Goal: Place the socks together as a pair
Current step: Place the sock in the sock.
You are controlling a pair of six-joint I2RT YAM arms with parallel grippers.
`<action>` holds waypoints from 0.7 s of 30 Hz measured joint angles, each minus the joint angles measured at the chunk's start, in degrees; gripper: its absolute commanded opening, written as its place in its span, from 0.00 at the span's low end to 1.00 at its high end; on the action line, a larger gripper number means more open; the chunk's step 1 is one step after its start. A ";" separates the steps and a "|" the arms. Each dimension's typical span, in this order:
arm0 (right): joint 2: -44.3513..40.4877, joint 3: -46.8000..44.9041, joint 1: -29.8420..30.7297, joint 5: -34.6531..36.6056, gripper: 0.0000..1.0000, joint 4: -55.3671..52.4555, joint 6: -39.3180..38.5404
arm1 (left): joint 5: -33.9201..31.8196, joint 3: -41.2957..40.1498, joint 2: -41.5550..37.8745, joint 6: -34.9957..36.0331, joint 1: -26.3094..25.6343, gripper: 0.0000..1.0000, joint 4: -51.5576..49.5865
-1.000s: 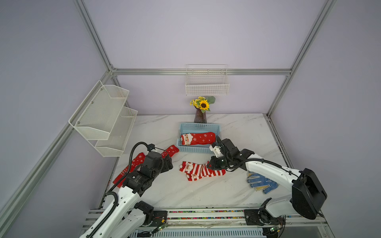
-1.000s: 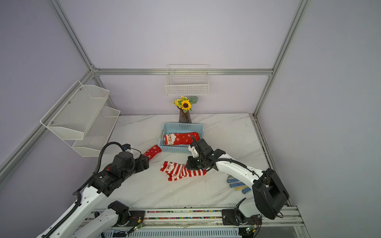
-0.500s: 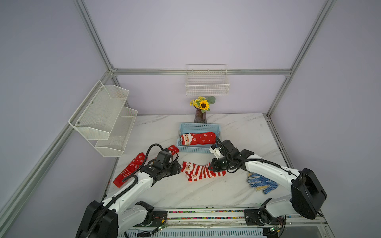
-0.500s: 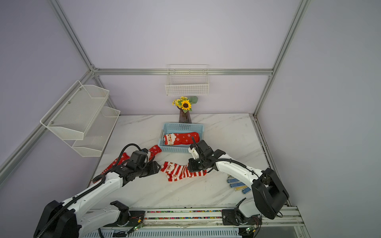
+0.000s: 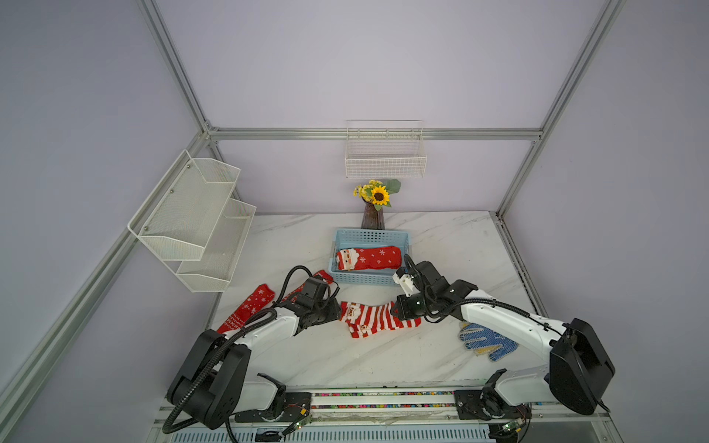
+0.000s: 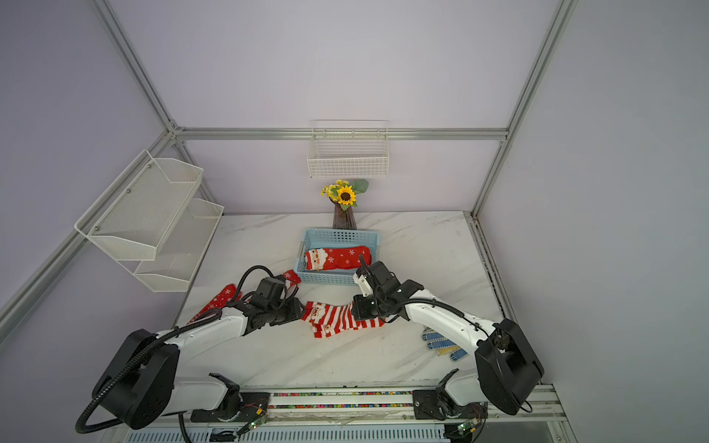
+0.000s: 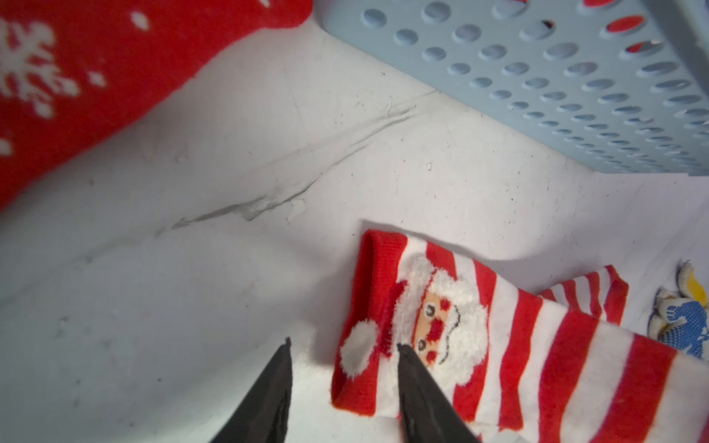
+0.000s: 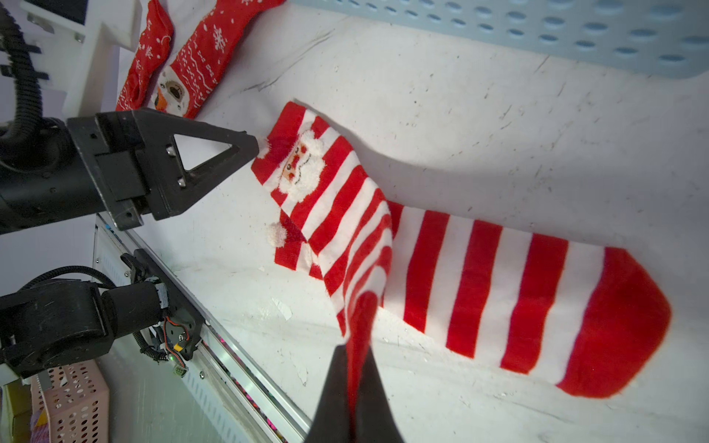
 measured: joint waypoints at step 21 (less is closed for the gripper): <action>-5.22 -1.68 -0.02 3.74 0.00 -0.68 -0.63 | 3.17 0.15 -5.27 0.04 -0.02 0.00 -0.96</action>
